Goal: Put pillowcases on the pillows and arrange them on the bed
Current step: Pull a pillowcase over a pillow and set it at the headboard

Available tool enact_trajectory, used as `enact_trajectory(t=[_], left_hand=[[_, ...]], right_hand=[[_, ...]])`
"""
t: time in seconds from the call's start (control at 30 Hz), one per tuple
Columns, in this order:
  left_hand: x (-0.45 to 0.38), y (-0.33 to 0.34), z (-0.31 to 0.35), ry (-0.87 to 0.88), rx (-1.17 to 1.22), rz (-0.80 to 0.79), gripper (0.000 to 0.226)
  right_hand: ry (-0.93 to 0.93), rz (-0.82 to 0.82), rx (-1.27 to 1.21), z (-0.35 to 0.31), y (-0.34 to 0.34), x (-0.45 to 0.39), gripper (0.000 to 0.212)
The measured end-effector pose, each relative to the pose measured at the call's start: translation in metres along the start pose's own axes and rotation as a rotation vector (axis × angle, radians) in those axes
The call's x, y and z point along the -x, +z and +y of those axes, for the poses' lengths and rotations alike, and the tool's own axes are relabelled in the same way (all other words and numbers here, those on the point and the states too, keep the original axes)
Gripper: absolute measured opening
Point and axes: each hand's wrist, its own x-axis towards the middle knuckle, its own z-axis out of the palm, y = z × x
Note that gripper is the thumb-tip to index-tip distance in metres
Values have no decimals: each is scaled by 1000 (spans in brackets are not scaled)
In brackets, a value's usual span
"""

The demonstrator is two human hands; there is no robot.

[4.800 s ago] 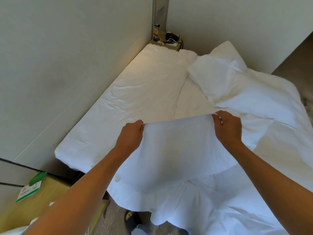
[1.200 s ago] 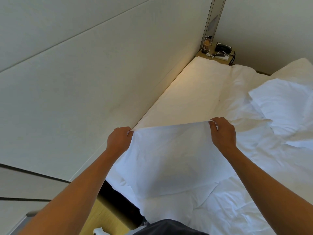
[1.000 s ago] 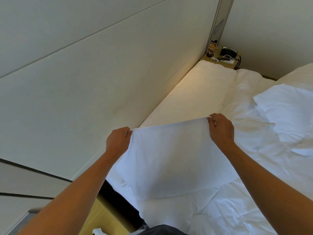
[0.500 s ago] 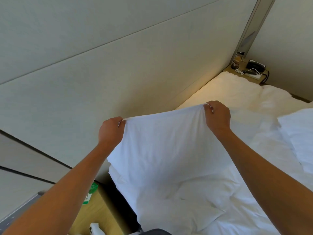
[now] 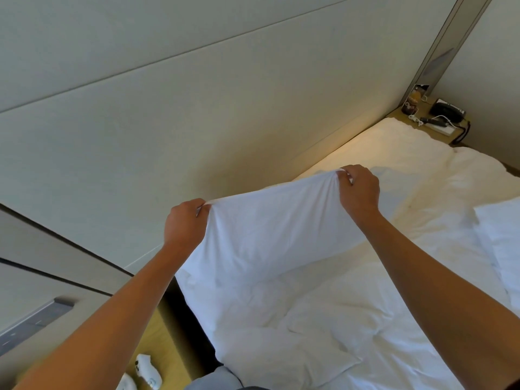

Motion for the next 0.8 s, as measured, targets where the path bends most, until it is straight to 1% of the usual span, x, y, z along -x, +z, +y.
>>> enact_trajectory(t=[0.1, 0.2, 0.27, 0.43, 0.53, 0.63, 0.8], left_hand=[[-8, 1, 11, 19, 30, 32, 46], [-17, 6, 18, 17, 43, 26, 43], [-22, 14, 19, 6, 38, -3, 43], [-27, 43, 13, -45, 24, -138, 42], [-42, 52, 13, -61, 20, -158, 40], [-67, 51, 12, -75, 24, -136, 40], [-109, 37, 0, -92, 17, -78, 40]], right_hand=[[-19, 35, 2, 3, -2, -18, 30], [-28, 52, 1, 5, 0, -36, 30], [-21, 26, 19, 8, 6, -45, 30], [13, -109, 95, 32, 32, -50, 31], [52, -114, 82, 41, 47, -56, 31], [62, -86, 77, 28, 61, -78, 30], [-16, -71, 64, -11, 89, -123, 29]])
